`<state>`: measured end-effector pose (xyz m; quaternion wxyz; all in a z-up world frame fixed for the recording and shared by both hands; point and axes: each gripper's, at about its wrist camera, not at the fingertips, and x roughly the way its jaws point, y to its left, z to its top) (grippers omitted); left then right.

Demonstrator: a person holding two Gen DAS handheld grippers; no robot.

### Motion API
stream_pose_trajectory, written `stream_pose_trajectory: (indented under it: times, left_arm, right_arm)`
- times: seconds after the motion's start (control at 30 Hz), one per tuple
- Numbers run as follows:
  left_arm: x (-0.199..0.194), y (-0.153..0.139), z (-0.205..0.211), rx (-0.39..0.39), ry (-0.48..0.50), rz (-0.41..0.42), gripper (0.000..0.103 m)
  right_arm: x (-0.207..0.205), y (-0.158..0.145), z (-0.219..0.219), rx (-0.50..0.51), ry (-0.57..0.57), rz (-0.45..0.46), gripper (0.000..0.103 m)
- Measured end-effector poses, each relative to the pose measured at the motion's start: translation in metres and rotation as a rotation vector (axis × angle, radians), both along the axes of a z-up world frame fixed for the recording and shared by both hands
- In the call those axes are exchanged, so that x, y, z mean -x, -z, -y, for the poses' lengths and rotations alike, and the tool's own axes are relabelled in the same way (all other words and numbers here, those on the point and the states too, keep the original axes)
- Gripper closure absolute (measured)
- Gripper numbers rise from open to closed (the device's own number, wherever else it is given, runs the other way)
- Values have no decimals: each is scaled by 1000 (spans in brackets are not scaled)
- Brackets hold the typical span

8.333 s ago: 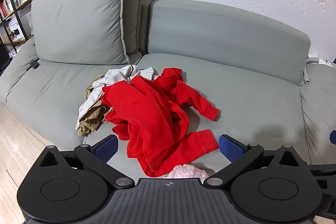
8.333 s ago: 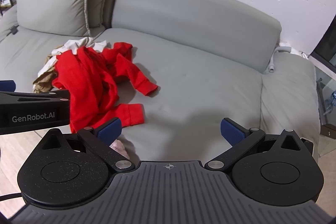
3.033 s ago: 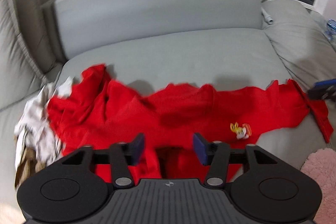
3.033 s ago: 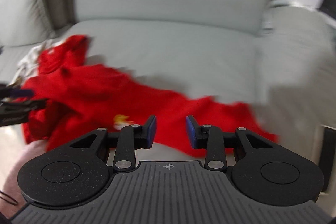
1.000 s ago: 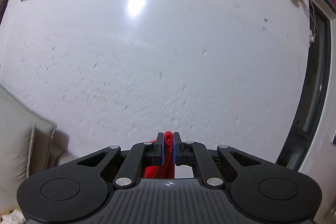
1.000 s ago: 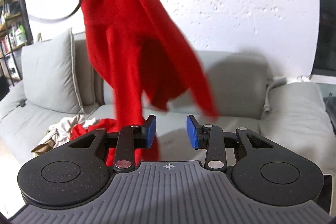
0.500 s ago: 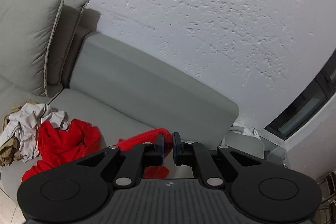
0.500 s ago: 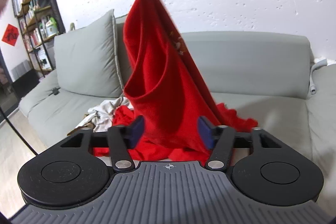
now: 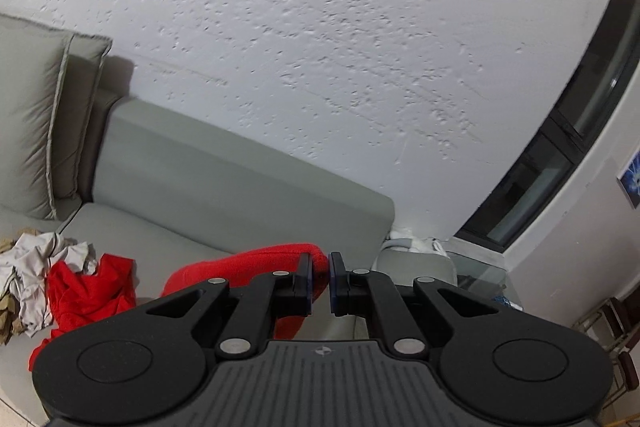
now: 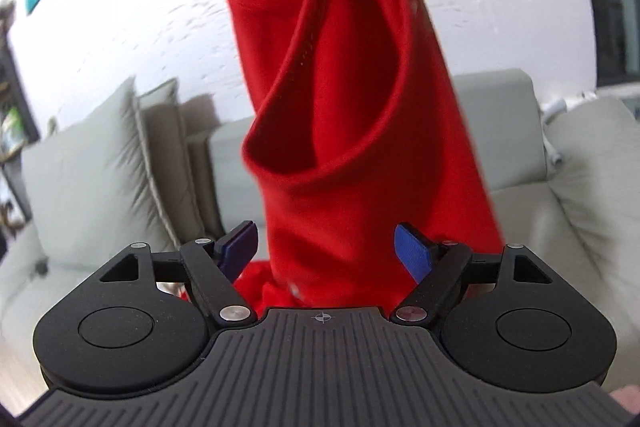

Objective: Fold clothes

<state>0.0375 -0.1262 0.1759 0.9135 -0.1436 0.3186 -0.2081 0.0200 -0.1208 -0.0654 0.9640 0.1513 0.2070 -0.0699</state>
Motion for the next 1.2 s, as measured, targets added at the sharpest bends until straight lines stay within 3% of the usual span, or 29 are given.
stream_pose_trajectory:
  times: [0.1, 0.17, 0.27, 0.3, 0.47, 0.57, 0.63, 0.73, 0.8, 0.87, 1.0, 1.1, 1.17, 1.2]
  left_arm:
    - [2, -1, -5, -18, -20, 45, 97]
    - [-2, 2, -14, -29, -61, 76, 97]
    - [-9, 11, -35, -14, -133, 82, 97]
    - [-11, 16, -43, -6, -152, 73, 97]
    - [-16, 46, -76, -45, -224, 76, 97]
    - [-24, 58, -97, -56, -214, 50, 97]
    - [-27, 54, -101, -71, -180, 68, 97]
    - [-16, 19, -102, -97, -124, 211, 96]
    - [6, -22, -101, -125, -73, 379, 96]
    - [24, -44, -105, -121, -40, 457, 96]
    - [67, -82, -123, -62, 11, 576, 95]
    - [101, -104, -130, -36, 12, 679, 94]
    - [118, -116, -128, -61, -15, 758, 94]
    - [124, -120, -124, -88, -35, 798, 94]
  right_arm:
    - [-2, -4, 5, 28, -3, -5, 24]
    - [0, -6, 8, 60, -25, -32, 34]
    - [19, -3, 28, 96, -70, -108, 74]
    - [25, 0, 36, 112, -89, -151, 98]
    - [48, -14, 77, 192, -89, -187, 101]
    - [59, -52, 116, 222, -54, -127, 101]
    - [56, -99, 139, 259, -41, -57, 101]
    - [49, -178, 149, 326, -34, 62, 101]
    - [58, -223, 144, 419, -17, 162, 101]
    - [77, -263, 137, 482, 5, 277, 101]
    - [131, -309, 126, 573, 39, 441, 101]
    - [167, -336, 123, 639, 38, 508, 101]
    - [183, -350, 117, 737, 40, 521, 101]
    - [186, -356, 113, 835, 35, 495, 101]
